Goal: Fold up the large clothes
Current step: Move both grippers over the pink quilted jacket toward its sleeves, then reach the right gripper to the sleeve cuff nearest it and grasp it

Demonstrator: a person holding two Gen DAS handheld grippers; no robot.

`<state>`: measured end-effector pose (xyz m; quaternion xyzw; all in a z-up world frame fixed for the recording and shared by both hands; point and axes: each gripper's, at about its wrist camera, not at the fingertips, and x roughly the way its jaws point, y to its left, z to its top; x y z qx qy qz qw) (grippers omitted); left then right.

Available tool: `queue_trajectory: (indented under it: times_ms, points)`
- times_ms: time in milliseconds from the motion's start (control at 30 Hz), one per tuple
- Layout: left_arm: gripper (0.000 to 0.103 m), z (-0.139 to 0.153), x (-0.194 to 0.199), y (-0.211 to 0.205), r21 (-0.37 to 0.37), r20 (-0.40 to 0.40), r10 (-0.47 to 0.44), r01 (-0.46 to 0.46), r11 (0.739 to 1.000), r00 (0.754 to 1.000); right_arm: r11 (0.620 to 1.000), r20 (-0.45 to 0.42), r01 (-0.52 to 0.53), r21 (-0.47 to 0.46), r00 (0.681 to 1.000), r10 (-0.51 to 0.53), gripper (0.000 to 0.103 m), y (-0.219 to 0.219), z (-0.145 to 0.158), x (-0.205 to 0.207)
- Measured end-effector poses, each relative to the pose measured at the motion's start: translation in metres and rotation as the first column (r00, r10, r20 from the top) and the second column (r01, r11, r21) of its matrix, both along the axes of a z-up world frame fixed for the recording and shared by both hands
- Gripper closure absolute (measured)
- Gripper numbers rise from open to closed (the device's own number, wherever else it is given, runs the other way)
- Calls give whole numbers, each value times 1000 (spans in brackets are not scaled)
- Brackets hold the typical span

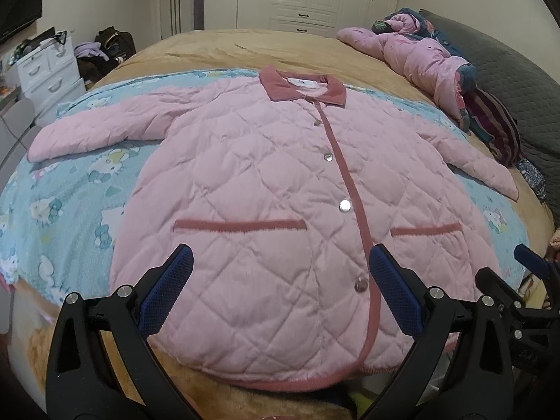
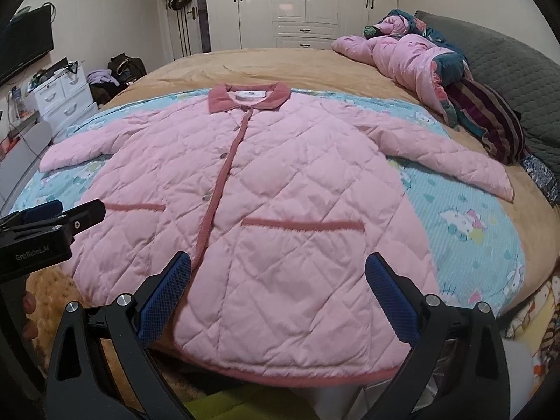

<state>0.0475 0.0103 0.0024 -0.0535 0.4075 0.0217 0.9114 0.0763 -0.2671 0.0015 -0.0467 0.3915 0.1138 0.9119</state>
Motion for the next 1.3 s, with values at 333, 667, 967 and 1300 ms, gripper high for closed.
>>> queue_trajectory:
  times_ms: [333,667,967,1300]
  points:
    - [9,3,52,7,-18,-23,3,-3,1000,1000,999,8,11,48,1000,-11,4,-3,7,51]
    - [9,9,116,-2,-25,-46,-24,23,999,999,998,90,37,55,995,-42,4,-15,27,106]
    - [9,9,179,-8,-2,-54,-23,23,1000,998,987,11,142,77,990,-144,4,-44,13,172]
    - [9,-7,234,-19,-33,-76,-9,6,999,997,937,-31,336,98,942,-335,4,-116,-2,229]
